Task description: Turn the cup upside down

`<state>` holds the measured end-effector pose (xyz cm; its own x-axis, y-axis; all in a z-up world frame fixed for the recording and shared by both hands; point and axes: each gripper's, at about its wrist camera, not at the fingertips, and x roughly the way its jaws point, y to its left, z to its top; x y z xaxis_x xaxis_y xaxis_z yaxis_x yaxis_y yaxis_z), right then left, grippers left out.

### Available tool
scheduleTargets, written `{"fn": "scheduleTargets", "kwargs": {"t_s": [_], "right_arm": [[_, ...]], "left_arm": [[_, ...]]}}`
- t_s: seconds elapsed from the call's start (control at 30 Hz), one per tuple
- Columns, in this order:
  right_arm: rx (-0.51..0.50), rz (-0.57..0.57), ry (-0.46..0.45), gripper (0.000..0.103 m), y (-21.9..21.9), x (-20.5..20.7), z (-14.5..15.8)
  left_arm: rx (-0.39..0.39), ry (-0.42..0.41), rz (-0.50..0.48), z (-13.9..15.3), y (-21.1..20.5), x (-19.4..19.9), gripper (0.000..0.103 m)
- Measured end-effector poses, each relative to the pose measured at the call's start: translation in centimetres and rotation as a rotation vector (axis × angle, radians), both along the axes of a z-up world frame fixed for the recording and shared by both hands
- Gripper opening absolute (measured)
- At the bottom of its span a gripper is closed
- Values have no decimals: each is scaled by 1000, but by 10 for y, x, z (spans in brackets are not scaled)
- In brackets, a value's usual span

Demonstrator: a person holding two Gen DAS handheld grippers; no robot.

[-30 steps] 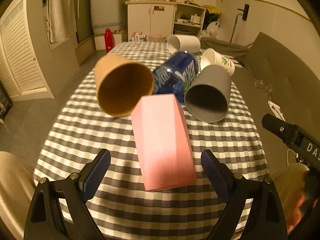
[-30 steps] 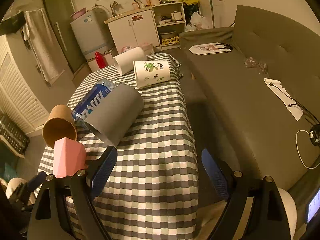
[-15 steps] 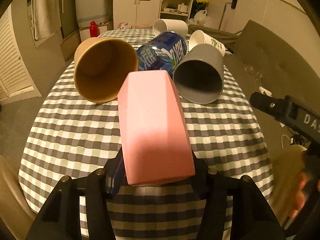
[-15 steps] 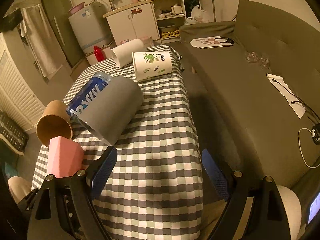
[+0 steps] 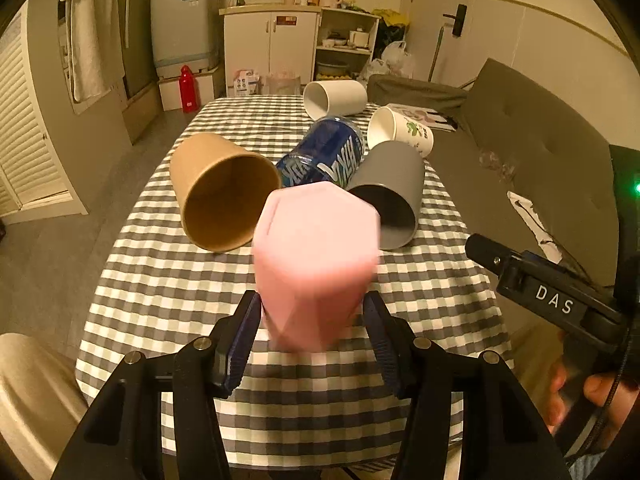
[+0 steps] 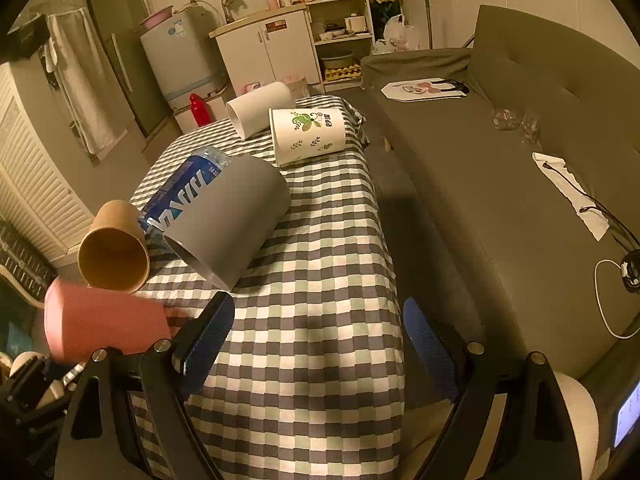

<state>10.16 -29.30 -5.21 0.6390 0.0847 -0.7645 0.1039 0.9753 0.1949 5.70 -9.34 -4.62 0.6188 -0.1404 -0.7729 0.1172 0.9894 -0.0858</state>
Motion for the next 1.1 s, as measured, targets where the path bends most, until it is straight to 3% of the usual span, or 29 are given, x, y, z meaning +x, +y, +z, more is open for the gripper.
{"fn": "scheduleTargets", "kwargs": {"t_s": [0.7,1.1], "right_arm": [[-26,15,-20,87,7,-5,7],[-88,51,-91,87,25,-23,29]], "left_arm": [[18,51,-26,-20,4,-17,53],[-10,-16,-35,5,15,-33,57]]}}
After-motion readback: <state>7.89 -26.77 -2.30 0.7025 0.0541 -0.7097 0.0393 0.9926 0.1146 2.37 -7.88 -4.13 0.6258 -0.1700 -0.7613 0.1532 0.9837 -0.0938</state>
